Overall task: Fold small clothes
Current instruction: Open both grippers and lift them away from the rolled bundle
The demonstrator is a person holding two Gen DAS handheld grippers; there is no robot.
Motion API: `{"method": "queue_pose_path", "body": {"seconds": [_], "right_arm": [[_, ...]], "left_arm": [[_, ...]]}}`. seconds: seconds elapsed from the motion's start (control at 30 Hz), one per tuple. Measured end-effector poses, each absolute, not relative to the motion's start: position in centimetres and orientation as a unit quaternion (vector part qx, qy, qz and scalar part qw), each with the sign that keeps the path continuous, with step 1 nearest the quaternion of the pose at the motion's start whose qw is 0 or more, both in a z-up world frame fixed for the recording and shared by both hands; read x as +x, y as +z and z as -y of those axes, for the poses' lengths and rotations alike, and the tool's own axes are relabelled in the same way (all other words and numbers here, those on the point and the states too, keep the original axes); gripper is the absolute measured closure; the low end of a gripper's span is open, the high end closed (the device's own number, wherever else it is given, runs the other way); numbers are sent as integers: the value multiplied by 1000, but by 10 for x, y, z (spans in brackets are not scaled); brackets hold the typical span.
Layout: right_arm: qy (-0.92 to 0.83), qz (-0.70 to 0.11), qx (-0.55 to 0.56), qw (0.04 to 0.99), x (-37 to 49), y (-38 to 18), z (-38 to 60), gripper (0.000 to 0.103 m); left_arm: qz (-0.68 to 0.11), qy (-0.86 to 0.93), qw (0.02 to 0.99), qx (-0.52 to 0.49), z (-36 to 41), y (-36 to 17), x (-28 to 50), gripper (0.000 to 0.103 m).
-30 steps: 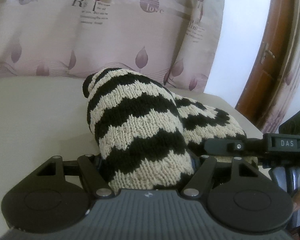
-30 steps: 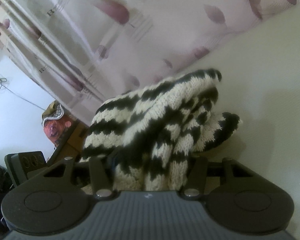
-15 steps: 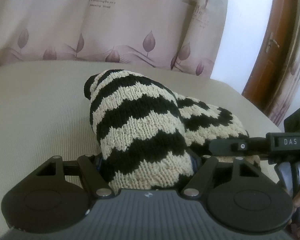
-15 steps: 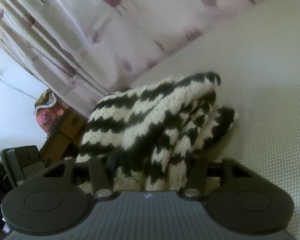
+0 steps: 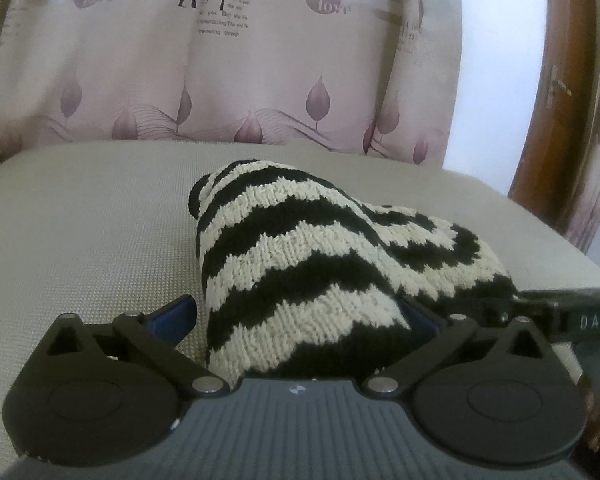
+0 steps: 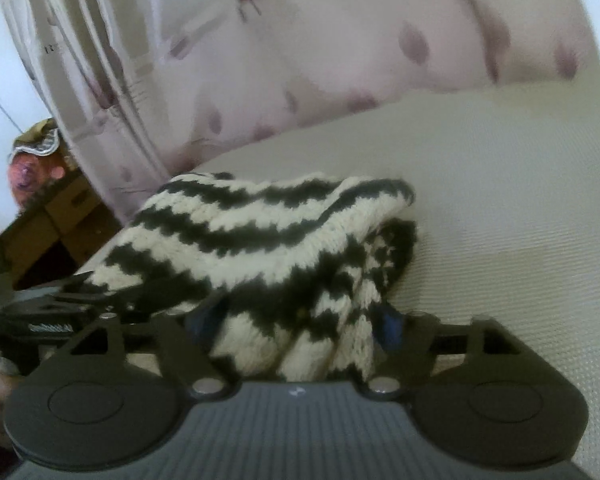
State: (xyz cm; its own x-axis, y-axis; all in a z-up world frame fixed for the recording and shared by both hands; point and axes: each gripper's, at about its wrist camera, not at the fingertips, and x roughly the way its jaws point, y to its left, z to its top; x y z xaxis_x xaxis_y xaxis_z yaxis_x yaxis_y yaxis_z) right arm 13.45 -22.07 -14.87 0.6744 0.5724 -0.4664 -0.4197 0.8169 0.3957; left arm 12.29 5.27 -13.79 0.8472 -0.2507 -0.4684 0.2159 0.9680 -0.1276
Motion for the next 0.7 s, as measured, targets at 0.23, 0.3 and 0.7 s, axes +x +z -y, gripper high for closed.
{"method": "queue_pose_path", "body": {"seconds": [0.23,0.3,0.7], "right_arm": [[230,-265,81,933,124,-149,213,4],[213,-244,56,944,112,-139,208,4],[149,-131,25,980,15,-90,207,2]], "left_arm": [[-216,-89,972,-2,-40,-135,107,0],[-202,-60,977,27,-31,-128,98,0],[-123,61,990,26,-12,-69,46,0]]}}
